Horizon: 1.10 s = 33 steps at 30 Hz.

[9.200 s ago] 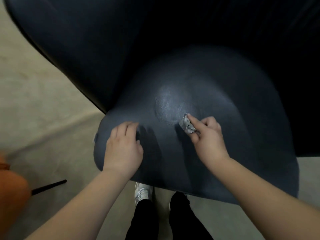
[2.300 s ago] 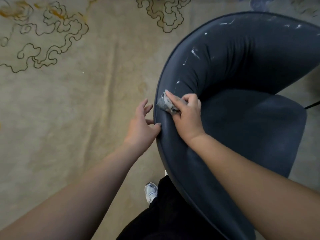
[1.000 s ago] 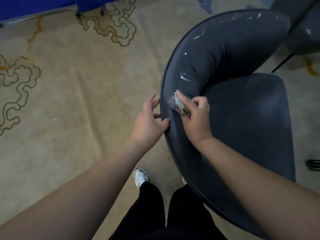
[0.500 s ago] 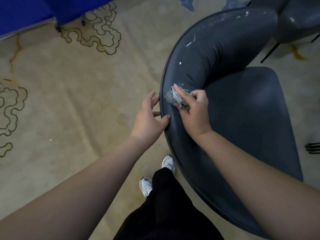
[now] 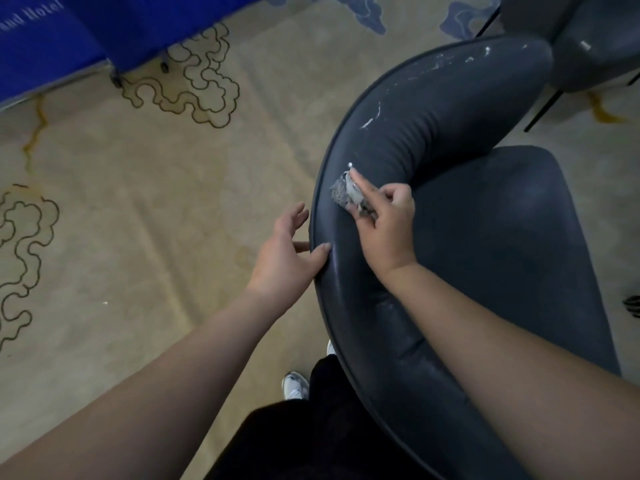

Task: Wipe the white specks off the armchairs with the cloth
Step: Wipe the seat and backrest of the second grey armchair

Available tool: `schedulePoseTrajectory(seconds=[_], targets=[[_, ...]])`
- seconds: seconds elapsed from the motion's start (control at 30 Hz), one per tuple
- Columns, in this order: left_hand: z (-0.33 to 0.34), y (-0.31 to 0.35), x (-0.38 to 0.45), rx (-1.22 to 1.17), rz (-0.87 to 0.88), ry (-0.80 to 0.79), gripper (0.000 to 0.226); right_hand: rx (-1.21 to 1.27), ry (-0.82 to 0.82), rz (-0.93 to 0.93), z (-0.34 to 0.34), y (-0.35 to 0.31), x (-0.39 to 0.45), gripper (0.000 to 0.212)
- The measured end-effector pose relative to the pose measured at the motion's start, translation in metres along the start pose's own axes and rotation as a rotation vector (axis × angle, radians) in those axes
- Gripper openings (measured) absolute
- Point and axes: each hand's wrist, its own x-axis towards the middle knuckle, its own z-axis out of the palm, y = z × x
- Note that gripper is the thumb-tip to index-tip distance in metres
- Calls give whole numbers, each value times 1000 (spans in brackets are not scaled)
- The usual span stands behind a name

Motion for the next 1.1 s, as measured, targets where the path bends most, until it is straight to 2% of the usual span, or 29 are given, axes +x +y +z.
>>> schedulePoseTrajectory(seconds=[0.23,0.33,0.47,0.6,0.7,0.93,1.1], targets=[[-4,2,10,-11,-2,-8,72,22,-75,5,-18,4,-52,63],[-5,6,16,1,4,-20,72,6,-26,8,-8,2,-22,60],[-5,13,29,38,34,-38,73,16,48,125,7,1,22,58],[-9,19,43,42,55,-75,75,-10,-6,79,-4,0,-13,63],[-13,20,55,58,72,-118,77,-3,-18,112,-8,-5,-26,64],[-21,34,88,59,112,-210,74,-99,80,213,19,-4,70,54],[-29,46,120,87,115,-322,72,-106,71,194,12,-18,23,65]])
